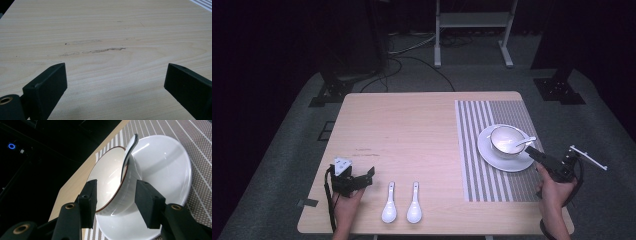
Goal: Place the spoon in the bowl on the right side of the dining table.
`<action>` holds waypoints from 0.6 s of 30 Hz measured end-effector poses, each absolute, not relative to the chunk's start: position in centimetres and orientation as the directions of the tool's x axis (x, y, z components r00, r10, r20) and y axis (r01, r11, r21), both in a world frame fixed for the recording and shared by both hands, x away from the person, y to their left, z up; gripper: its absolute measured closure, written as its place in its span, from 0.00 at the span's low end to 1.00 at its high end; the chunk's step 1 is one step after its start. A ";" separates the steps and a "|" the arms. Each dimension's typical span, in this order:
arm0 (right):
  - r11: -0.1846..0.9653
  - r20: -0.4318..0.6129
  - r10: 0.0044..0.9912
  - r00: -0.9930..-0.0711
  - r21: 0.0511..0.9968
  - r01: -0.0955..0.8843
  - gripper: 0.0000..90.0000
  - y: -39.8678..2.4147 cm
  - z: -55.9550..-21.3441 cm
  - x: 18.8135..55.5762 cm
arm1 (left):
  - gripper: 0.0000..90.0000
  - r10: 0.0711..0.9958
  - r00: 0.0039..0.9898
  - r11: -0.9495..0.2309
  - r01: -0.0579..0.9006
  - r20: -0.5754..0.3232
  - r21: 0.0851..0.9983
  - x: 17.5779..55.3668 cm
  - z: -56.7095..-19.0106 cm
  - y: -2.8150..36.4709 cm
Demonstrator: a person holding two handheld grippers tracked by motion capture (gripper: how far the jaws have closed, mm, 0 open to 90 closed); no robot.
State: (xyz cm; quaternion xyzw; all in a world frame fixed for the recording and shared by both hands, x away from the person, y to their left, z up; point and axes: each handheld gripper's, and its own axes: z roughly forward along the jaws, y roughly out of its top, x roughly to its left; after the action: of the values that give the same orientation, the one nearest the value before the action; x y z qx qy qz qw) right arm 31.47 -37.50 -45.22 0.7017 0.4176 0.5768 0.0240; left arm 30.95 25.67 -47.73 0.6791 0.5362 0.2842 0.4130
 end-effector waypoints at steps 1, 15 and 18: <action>-0.645 0.786 0.618 -0.021 0.522 0.558 0.55 -37.4 -45.2 31.3 | 0.04 0.963 0.263 -0.083 0.493 -0.058 0.866 31.0 -47.7 25.7; -0.621 0.786 0.614 -0.076 0.540 0.568 0.51 -36.1 -45.1 30.2 | 0.04 0.963 0.265 -0.083 0.490 -0.058 0.868 30.9 -47.7 25.7; -0.616 0.783 0.616 -0.086 0.547 0.567 0.50 -35.9 -45.0 30.2 | 0.04 0.963 0.264 -0.082 0.490 -0.058 0.868 30.9 -47.7 25.7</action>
State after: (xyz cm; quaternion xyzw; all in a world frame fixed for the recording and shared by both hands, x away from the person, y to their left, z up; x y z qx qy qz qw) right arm 30.16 -35.90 -44.97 0.6756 0.4378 0.5928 0.0204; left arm 30.90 25.69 -47.73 0.6783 0.5355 0.2846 0.4149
